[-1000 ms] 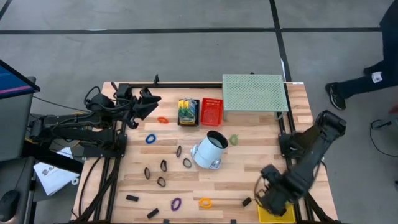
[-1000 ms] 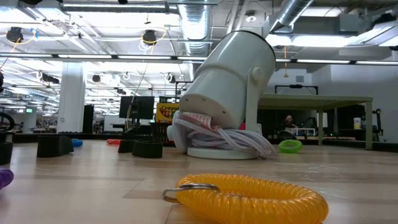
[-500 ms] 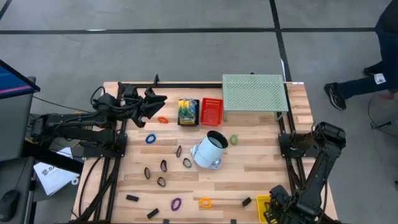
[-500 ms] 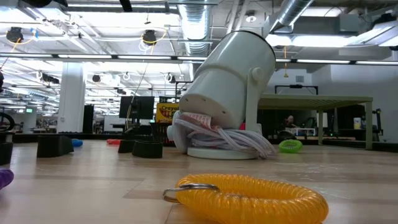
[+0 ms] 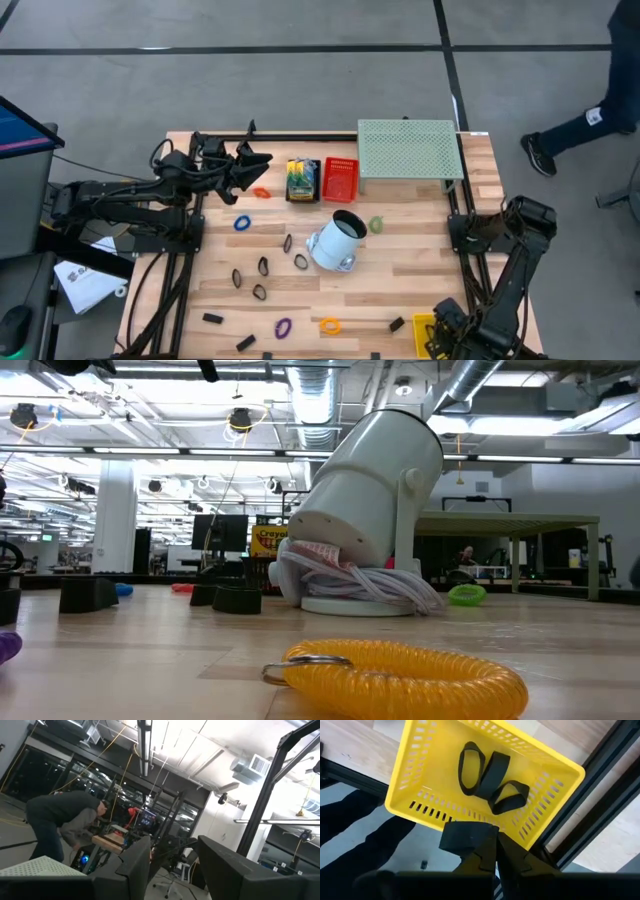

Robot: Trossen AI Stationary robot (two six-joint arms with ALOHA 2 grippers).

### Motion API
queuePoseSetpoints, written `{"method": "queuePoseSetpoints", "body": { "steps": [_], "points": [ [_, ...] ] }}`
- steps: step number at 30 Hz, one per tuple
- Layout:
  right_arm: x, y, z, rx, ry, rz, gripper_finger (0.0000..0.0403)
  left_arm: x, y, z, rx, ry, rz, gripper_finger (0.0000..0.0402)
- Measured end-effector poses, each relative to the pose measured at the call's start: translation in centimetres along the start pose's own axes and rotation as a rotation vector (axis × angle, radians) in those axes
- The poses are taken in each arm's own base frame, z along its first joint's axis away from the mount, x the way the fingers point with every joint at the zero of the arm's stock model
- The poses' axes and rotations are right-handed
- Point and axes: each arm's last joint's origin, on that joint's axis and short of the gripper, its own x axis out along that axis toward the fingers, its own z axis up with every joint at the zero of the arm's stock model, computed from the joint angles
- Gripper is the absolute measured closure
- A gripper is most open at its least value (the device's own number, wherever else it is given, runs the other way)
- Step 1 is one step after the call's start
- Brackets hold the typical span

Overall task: Pick & Place Office Desk Supplies
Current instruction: Put the black rubber band into the yellow bin

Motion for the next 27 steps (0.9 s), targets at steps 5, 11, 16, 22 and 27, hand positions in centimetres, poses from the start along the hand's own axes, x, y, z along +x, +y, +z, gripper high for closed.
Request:
{"method": "queuePoseSetpoints", "body": {
  "steps": [5,11,16,22,27],
  "points": [
    [-0.09,0.19,0.29,-0.007,-0.001,0.004,0.0403,0.00,0.00,-0.01,0.001,0.001,0.000,0.0243],
    [-0.11,0.26,0.34,-0.019,-0.022,0.024,0.0386,-0.01,0.00,-0.01,0.002,0.001,0.000,0.0243],
    [-0.13,0.38,0.53,-0.015,-0.041,0.036,0.0337,-0.01,0.00,-0.01,0.003,0.002,0.000,0.0243],
    [-0.13,0.39,0.58,-0.014,-0.050,0.039,0.0284,-0.01,0.00,-0.01,0.004,0.002,0.000,0.0243],
    [-0.16,0.39,0.59,-0.014,-0.051,0.041,0.0248,-0.01,0.00,-0.01,0.005,0.002,0.000,0.0243]
  ]
}}
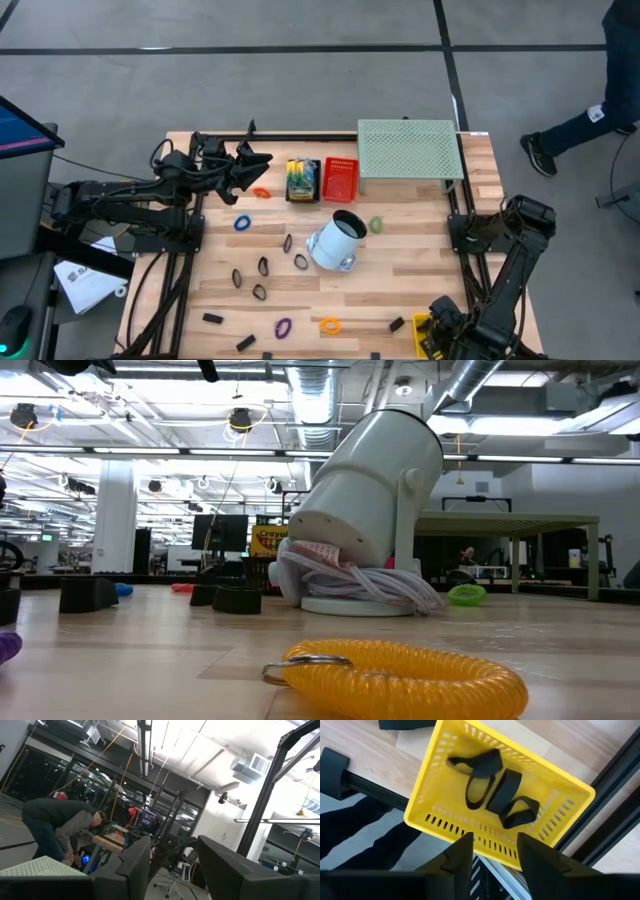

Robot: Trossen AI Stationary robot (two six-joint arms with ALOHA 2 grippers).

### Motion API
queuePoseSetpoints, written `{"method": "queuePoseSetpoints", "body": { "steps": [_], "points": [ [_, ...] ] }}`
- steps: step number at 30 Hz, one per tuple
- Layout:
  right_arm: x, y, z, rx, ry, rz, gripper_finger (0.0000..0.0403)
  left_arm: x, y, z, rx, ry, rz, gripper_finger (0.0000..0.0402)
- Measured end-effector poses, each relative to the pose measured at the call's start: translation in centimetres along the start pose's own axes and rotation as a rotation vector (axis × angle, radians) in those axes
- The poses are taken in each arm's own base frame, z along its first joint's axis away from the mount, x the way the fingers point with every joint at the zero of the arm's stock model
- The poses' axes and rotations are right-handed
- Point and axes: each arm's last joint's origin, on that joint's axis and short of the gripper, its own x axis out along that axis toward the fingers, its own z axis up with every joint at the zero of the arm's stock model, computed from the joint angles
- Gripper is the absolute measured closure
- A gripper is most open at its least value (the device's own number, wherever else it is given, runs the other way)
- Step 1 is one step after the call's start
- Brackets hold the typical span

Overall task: Pick & Place Office Desk Supplies
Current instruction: Put the black rubber band into the yellow bin

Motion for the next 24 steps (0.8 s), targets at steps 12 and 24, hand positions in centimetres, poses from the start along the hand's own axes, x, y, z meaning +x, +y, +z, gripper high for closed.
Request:
{"method": "queuePoseSetpoints", "body": {
  "steps": [12,24],
  "points": [
    [-2.0,3.2,4.8,-0.089,-0.103,0.221,0.0238,0.0,-0.1,0.0,-0.012,0.014,-0.024,0.0243],
    [-2.1,6.7,11.9,-0.221,-0.060,0.269,0.0224,0.0,-0.4,-0.1,-0.057,0.042,-0.093,0.0243]
  ]
}}
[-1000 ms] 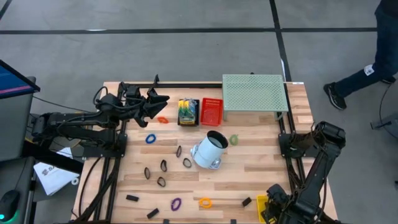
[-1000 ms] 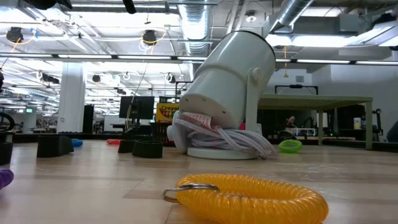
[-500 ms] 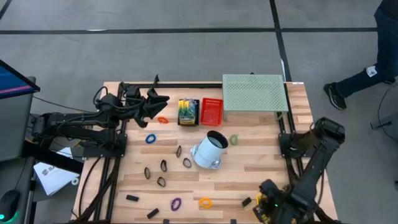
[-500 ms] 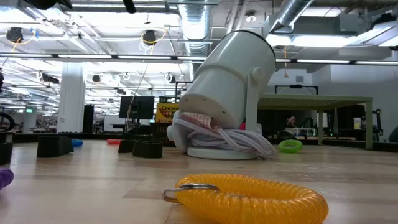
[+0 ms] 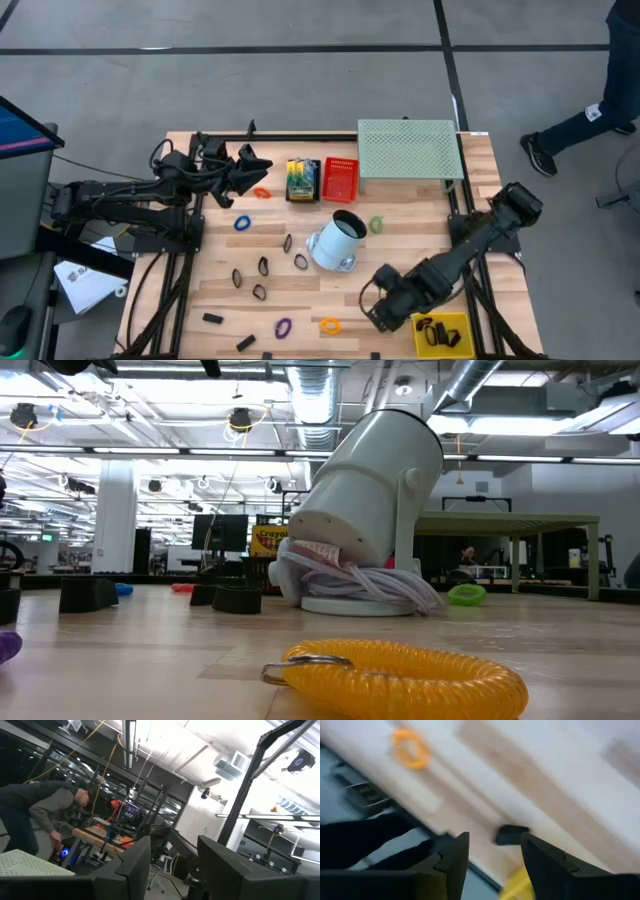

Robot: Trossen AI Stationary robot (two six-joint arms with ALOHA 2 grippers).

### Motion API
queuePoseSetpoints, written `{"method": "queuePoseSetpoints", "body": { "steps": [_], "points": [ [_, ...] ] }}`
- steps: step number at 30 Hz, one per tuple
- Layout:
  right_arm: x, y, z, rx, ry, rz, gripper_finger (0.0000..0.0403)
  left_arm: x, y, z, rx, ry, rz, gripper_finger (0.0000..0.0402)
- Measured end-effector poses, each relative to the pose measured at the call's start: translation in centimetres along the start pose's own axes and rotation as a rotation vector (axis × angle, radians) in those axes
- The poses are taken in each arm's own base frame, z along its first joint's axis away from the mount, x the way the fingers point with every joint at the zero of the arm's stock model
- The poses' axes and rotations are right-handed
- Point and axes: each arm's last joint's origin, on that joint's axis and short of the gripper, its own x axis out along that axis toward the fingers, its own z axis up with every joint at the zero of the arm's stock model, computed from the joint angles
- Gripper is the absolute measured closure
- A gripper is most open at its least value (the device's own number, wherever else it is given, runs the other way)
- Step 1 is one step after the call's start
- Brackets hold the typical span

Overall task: Pick & Place Office Desk Supplies
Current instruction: Put the black rubber band into the yellow bin

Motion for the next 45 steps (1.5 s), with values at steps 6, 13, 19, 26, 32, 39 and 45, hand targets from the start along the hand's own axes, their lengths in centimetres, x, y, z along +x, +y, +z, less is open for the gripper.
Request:
{"method": "queuePoseSetpoints", "body": {
  "steps": [6,13,19,26,32,39,45],
  "points": [
    [5.3,0.9,1.0,-0.105,0.165,-0.058,0.0219,0.0,-0.2,-0.1,-0.023,0.015,-0.034,0.0243],
    [9.1,0.8,0.8,-0.110,0.238,-0.148,0.0219,0.0,-0.3,0.1,-0.035,0.008,-0.042,0.0243],
    [10.1,0.3,-0.8,-0.135,0.248,-0.216,0.0219,0.0,-0.3,0.0,-0.046,0.008,-0.041,0.0243],
    [10.1,-0.3,-1.6,-0.153,0.226,-0.278,0.0219,0.0,-0.2,0.1,-0.043,0.007,-0.038,0.0243],
    [10.6,-0.7,-1.9,-0.162,0.229,-0.279,0.0220,0.0,-0.2,0.1,-0.044,0.006,-0.036,0.0243],
    [11.1,-1.2,-1.9,-0.169,0.236,-0.279,0.0274,0.0,-0.2,0.1,-0.051,0.004,-0.034,0.0243],
    [11.2,-0.9,-1.9,-0.174,0.231,-0.249,0.0383,0.0,-0.2,0.1,-0.051,0.002,-0.035,0.0243]
  ]
}}
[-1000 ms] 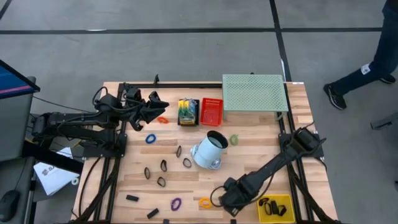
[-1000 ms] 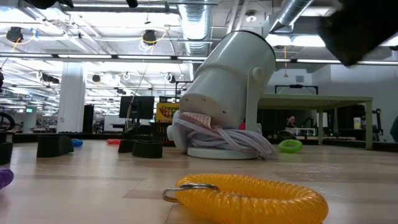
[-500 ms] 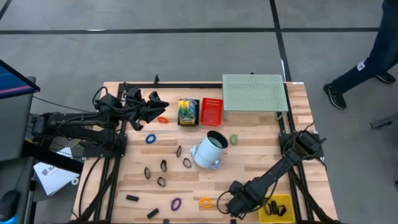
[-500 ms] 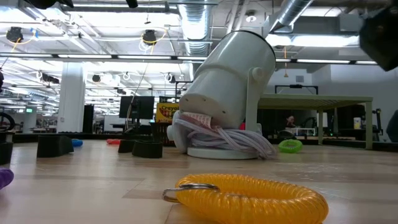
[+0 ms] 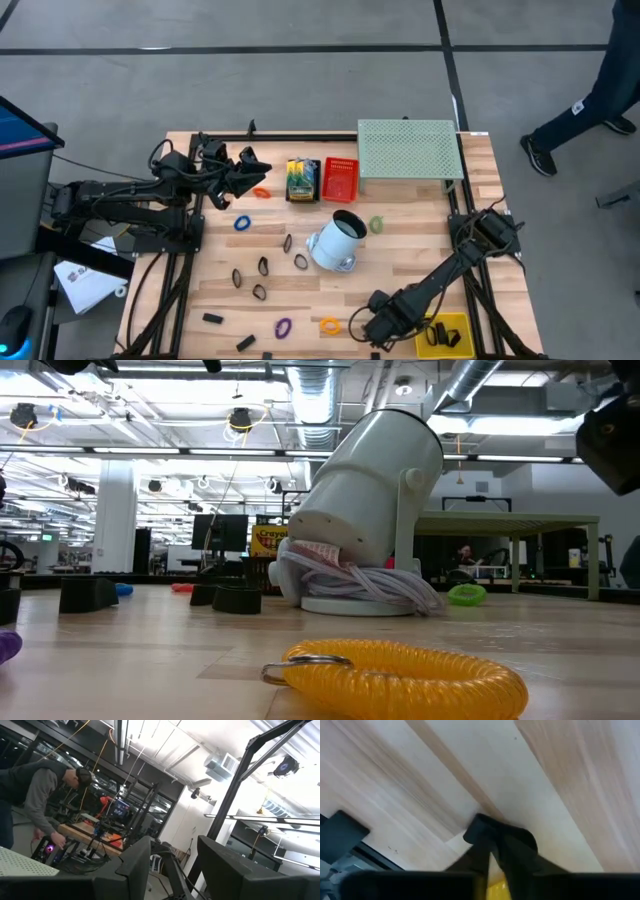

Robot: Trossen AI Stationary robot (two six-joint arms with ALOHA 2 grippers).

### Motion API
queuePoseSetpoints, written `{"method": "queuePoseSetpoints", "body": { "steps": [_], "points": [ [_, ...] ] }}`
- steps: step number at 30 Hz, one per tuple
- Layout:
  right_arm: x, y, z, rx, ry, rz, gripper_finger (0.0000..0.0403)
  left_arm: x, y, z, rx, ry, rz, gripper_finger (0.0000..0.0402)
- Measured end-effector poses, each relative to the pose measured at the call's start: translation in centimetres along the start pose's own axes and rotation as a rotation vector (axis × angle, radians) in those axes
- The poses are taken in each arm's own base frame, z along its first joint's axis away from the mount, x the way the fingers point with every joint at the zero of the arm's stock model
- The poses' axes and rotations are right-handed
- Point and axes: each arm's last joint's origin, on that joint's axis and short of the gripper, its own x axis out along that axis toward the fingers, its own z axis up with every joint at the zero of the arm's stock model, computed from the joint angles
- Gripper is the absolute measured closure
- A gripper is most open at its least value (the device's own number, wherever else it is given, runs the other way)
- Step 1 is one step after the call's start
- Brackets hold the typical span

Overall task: Pick & Place Office Desk Supplies
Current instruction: Put the black rubber band into the yellow bin

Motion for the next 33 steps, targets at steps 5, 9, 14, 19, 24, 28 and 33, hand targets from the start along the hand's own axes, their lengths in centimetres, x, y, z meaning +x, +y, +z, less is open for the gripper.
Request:
{"method": "queuePoseSetpoints", "body": {
  "steps": [5,9,14,19,24,28,33],
  "points": [
    [-0.6,0.0,0.3,0.017,-0.027,-0.017,0.0398,0.0,0.0,0.0,0.000,0.000,0.000,0.0243],
    [-2.6,0.2,0.9,0.004,-0.108,-0.078,0.0400,0.0,0.0,0.0,0.000,-0.001,-0.001,0.0243],
    [-5.6,0.0,1.8,-0.006,-0.184,-0.168,0.0401,0.0,0.0,0.0,0.000,-0.002,-0.002,0.0243],
    [-7.6,-0.8,1.8,0.026,-0.187,-0.288,0.0402,0.0,0.0,0.0,0.000,-0.002,-0.002,0.0243],
    [-8.5,-1.1,-0.2,0.115,-0.184,-0.286,0.0402,0.0,0.0,0.0,0.002,0.000,-0.001,0.0243],
    [-8.3,-0.8,-2.6,0.246,-0.143,-0.271,0.0403,0.0,0.0,0.0,0.012,0.000,-0.001,0.0243],
    [-7.6,-0.2,-5.7,0.385,-0.101,-0.245,0.0403,0.0,0.0,0.0,0.029,0.002,0.001,0.0243]
  ]
}}
